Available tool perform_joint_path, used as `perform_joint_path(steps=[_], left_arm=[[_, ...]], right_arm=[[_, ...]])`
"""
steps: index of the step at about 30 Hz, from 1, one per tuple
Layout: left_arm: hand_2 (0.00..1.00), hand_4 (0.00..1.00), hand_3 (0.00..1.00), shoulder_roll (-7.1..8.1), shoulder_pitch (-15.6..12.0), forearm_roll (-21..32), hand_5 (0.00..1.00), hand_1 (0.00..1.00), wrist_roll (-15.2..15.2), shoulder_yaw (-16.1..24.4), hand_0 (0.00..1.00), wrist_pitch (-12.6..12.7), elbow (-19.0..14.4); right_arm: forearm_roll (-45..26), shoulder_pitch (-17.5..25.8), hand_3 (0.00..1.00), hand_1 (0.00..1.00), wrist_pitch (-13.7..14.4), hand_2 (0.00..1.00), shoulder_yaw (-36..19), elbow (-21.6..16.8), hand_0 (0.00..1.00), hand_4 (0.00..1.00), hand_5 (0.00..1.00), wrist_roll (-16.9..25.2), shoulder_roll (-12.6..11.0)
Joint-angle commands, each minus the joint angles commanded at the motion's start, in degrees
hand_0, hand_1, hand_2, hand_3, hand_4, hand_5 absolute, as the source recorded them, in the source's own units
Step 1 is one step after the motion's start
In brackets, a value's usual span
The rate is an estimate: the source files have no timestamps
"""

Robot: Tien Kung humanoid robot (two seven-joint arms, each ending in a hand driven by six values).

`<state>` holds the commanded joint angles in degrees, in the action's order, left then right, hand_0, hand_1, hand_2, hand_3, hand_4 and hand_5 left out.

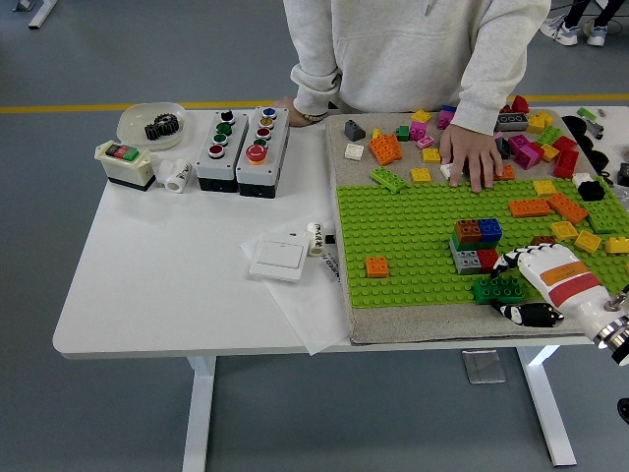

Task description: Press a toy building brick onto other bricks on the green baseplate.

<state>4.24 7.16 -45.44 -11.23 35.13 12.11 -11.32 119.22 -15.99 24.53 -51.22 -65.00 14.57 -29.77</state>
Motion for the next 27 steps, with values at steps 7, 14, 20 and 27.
perform_joint_path(steps=[7, 14, 20, 27], left_arm=[[0.75, 0.674, 0.611, 0.01, 0.0, -0.2, 0.624, 0.743, -0.1, 0.1, 0.742, 0.0, 0.0], [0.75, 0.673, 0.61, 0.03, -0.1, -0.4, 0.625, 0.744, -0.1, 0.2, 0.742, 0.0, 0.0], [0.75, 0.674, 0.609, 0.05, -0.2, -0.8, 0.625, 0.744, -0.3, 0.4, 0.742, 0.0, 0.0], [0.75, 0.673, 0.609, 0.11, -0.2, -1.4, 0.624, 0.744, -0.5, 0.7, 0.741, -0.1, -0.1]], right_arm=[[-0.3, -0.2, 0.541, 0.54, -0.5, 0.551, 0.1, 0.3, 0.553, 0.834, 0.306, 0.0, 0.0], [-0.7, -0.2, 0.531, 0.524, -0.2, 0.539, 0.3, 0.5, 0.537, 0.814, 0.326, 0.4, 0.0], [-1.8, -0.2, 0.519, 0.495, 0.5, 0.53, 0.5, 0.5, 0.517, 0.789, 0.398, 1.0, 0.0], [-2.9, -0.1, 0.514, 0.477, 1.0, 0.522, 0.6, 0.7, 0.501, 0.768, 0.429, 1.7, -0.2]])
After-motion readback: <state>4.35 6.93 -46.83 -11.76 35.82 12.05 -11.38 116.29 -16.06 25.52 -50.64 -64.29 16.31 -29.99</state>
